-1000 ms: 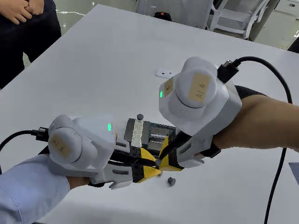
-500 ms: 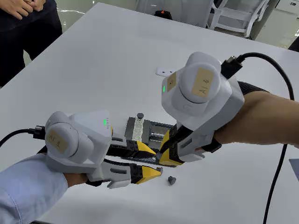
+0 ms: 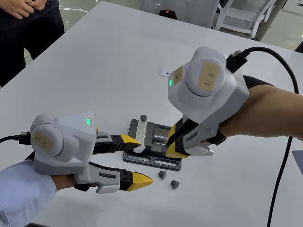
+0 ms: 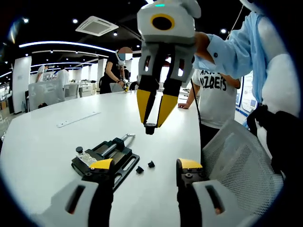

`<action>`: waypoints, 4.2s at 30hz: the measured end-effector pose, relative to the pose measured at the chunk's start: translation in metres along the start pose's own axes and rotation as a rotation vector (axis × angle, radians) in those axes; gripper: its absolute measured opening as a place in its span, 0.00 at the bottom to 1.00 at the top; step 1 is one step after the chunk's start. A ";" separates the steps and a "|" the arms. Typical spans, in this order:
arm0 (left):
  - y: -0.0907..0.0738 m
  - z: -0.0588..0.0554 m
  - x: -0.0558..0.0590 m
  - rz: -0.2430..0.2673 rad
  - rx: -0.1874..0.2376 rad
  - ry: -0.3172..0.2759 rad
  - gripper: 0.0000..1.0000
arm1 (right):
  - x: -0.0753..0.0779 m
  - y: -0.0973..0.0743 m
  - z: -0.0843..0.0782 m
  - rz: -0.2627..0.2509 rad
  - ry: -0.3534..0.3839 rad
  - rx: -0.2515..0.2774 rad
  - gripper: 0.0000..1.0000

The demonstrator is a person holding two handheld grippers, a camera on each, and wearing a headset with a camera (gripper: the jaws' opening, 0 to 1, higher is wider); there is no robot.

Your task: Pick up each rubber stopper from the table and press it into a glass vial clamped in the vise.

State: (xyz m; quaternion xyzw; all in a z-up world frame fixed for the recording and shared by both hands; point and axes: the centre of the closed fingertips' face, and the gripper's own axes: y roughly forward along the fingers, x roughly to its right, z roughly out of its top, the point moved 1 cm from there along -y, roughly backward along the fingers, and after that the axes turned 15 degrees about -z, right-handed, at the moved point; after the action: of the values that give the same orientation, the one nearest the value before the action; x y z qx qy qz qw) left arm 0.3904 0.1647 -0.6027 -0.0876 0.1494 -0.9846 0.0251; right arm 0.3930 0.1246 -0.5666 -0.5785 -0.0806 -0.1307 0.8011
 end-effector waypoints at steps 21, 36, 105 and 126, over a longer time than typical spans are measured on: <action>-0.017 -0.004 -0.019 0.034 0.056 -0.052 0.80 | 0.061 0.032 0.005 -0.036 -0.061 -0.004 0.06; -0.031 -0.006 -0.039 0.087 0.086 -0.087 0.85 | 0.083 0.075 0.005 -0.048 -0.108 -0.011 0.06; -0.036 -0.007 -0.038 0.099 0.110 -0.112 0.83 | 0.086 0.120 0.008 -0.037 -0.201 -0.035 0.05; -0.038 -0.007 -0.037 0.104 0.125 -0.117 0.83 | 0.084 0.121 0.010 -0.037 -0.373 -0.092 0.05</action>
State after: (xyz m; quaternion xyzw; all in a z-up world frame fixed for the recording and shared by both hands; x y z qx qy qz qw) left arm 0.4250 0.2058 -0.6037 -0.1356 0.0904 -0.9825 0.0902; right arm 0.5101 0.1601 -0.6495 -0.6270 -0.2321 -0.0395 0.7426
